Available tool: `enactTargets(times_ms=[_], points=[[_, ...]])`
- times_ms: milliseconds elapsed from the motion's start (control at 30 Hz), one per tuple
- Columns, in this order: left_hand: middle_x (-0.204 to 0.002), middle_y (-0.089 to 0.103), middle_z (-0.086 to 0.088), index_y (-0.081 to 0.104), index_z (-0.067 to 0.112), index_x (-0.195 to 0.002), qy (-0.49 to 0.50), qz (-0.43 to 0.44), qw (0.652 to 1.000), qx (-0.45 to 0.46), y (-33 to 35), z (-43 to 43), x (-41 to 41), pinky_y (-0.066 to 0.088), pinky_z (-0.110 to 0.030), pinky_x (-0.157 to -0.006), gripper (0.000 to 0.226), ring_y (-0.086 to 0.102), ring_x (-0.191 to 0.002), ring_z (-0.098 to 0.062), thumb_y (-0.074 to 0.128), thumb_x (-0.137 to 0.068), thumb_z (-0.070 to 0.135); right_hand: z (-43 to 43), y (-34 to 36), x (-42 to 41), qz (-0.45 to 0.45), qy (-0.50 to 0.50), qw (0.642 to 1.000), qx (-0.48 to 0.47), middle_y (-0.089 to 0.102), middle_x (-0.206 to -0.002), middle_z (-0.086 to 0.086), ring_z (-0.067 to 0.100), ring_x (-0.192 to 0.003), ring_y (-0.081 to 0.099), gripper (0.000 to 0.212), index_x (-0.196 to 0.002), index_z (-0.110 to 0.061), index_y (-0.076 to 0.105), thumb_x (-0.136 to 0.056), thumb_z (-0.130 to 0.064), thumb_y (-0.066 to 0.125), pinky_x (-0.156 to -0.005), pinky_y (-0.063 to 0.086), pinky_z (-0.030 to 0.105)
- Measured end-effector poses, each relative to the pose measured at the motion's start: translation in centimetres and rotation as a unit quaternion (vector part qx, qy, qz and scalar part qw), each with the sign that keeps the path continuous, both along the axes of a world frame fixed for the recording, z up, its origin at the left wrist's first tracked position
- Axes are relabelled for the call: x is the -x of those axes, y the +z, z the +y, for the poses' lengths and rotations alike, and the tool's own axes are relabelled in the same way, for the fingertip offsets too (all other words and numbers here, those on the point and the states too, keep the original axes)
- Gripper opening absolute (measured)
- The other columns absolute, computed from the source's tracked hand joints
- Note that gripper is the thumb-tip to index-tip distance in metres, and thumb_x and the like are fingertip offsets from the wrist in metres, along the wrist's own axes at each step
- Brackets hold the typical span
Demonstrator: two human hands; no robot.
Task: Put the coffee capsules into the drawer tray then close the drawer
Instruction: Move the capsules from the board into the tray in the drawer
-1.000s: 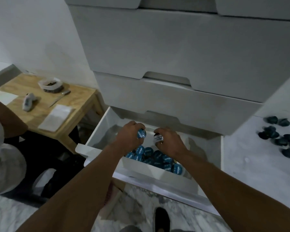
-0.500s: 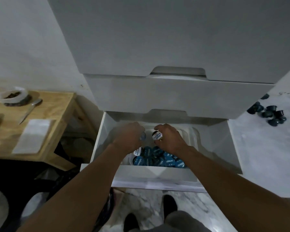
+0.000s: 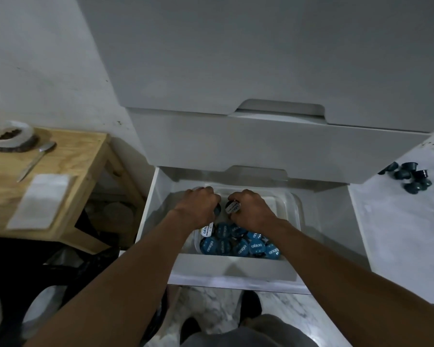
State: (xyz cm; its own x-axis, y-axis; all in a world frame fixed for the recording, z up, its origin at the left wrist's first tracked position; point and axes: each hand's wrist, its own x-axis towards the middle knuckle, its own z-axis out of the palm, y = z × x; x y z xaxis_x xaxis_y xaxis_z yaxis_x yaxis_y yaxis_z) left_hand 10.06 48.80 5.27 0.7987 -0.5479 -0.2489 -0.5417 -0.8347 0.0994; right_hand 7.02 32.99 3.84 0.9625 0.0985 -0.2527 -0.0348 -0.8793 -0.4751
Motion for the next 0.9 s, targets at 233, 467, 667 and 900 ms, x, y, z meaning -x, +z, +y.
enactTargets(times_ms=[233, 467, 667, 900], points=[[-0.114, 0.060, -0.008, 0.061, 0.014, -0.112, -0.013, -0.013, 0.999, -0.035, 0.0, 0.1, -0.4, 0.042, -0.039, -0.088, 0.026, 0.054, -0.107, -0.025, 0.057, -0.087, 0.022, 0.0, 0.1, -0.3, 0.000, 0.006, 1.000, -0.013, 0.061, -0.120, 0.016, 0.029, -0.111, 0.056, 0.039, -0.122, -0.012, 0.061, -0.083, -0.007, 0.058, -0.094, 0.046, 0.031], [-0.110, 0.062, -0.007, 0.061, 0.015, -0.110, -0.026, -0.031, 0.997, -0.070, 0.1, 0.6, -0.3, 0.038, -0.038, -0.090, 0.026, 0.050, -0.107, -0.024, 0.058, -0.088, 0.029, 0.4, 0.0, -0.1, 0.029, 0.004, 0.999, -0.022, 0.062, -0.122, 0.012, 0.026, -0.109, 0.058, 0.041, -0.122, -0.014, 0.060, -0.082, -0.012, 0.063, -0.090, 0.048, 0.028], [-0.113, 0.061, -0.008, 0.061, 0.016, -0.113, -0.012, -0.015, 0.997, -0.069, -0.1, 0.8, -0.2, 0.037, -0.040, -0.095, 0.027, 0.052, -0.110, -0.025, 0.058, -0.088, 0.026, 0.9, -0.1, 0.1, 0.034, 0.014, 0.999, -0.029, 0.063, -0.121, 0.012, 0.026, -0.109, 0.058, 0.040, -0.122, -0.013, 0.060, -0.082, -0.013, 0.065, -0.087, 0.045, 0.026], [-0.114, 0.057, -0.008, 0.060, 0.014, -0.113, -0.008, -0.022, 0.999, -0.049, 0.1, 0.8, 0.2, 0.038, -0.038, -0.093, 0.026, 0.053, -0.107, -0.025, 0.056, -0.088, 0.018, 1.0, 0.1, 0.3, 0.032, 0.020, 0.999, -0.017, 0.059, -0.128, 0.013, 0.027, -0.116, 0.055, 0.045, -0.128, -0.012, 0.055, -0.084, -0.014, 0.064, -0.093, 0.043, 0.027]])
